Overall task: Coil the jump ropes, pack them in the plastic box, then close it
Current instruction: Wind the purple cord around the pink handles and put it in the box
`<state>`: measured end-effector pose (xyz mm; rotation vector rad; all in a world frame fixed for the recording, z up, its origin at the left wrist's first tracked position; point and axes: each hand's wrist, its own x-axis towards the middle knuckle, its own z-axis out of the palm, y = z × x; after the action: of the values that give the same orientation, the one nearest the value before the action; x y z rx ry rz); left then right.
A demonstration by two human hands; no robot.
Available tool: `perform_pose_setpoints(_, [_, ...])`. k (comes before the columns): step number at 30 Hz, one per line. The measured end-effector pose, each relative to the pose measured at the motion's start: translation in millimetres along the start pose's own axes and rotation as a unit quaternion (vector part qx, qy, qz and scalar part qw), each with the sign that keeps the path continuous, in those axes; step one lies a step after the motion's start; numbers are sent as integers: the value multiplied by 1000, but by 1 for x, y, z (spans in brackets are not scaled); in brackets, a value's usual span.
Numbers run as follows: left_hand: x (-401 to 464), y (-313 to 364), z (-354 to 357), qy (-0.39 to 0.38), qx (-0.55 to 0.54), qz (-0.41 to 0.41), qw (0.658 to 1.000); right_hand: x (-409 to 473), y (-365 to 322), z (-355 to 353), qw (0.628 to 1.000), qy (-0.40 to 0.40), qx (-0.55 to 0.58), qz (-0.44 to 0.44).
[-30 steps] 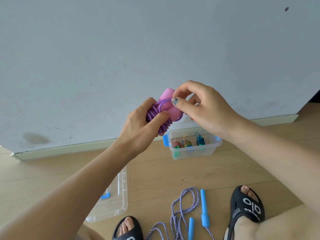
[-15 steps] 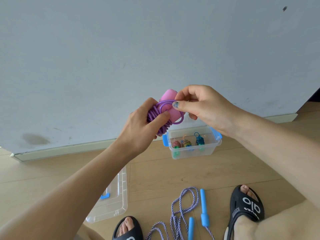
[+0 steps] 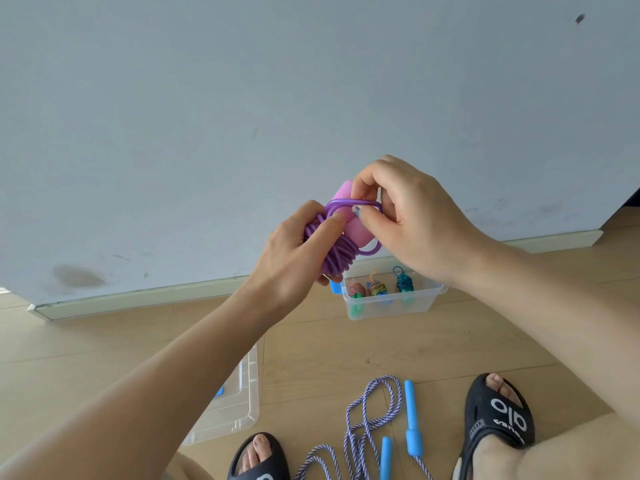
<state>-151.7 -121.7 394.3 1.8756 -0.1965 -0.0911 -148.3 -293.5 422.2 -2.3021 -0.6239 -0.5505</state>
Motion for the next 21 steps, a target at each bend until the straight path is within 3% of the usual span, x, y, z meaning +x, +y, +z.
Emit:
perform_pose_setpoints(5, [1, -1, 0, 37, 8, -6, 999, -4, -4, 6, 998, -54, -22, 15])
perform_pose_setpoints(8, [0, -5, 1, 52, 78, 12, 996, -4, -9, 2, 996, -71, -21, 49])
perform_pose_setpoints(11, [0, -10, 1, 79, 172, 60, 980, -1, -9, -6, 983, -103, 59, 138])
perform_pose_setpoints(16, [2, -11, -4, 93, 265, 172, 944, 4, -7, -12, 937, -88, 227, 251])
perform_pose_setpoints(21, [7, -10, -11, 64, 351, 219, 908, 5, -3, -17, 860, -85, 361, 350])
